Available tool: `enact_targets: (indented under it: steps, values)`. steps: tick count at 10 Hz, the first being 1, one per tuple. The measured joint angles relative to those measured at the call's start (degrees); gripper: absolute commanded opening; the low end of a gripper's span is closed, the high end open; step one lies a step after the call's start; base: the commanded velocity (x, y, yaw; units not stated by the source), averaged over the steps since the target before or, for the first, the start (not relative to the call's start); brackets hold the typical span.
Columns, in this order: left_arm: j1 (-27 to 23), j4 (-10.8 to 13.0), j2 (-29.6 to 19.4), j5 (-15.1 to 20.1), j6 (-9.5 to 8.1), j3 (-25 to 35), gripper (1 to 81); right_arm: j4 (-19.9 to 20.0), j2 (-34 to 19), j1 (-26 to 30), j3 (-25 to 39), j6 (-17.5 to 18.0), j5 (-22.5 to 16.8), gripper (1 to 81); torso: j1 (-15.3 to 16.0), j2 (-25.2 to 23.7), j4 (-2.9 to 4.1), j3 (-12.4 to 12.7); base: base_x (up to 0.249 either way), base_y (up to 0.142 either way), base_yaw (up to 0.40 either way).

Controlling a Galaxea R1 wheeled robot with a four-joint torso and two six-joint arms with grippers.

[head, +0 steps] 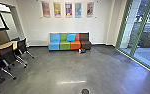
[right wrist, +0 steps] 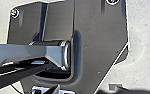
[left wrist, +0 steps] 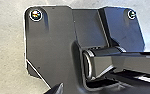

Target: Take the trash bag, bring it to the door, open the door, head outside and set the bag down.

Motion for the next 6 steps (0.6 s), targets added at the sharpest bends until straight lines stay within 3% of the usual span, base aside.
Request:
enact_targets:
  steps: [6]
  values:
    - [0.43,0.0,-0.35,0.1,0.0,0.0,81.1,0.0,0.48,-0.2,0.02,0.02,-0.38,81.1,0.0,0.0,0.0,0.0,0.173,0.0,0.0]
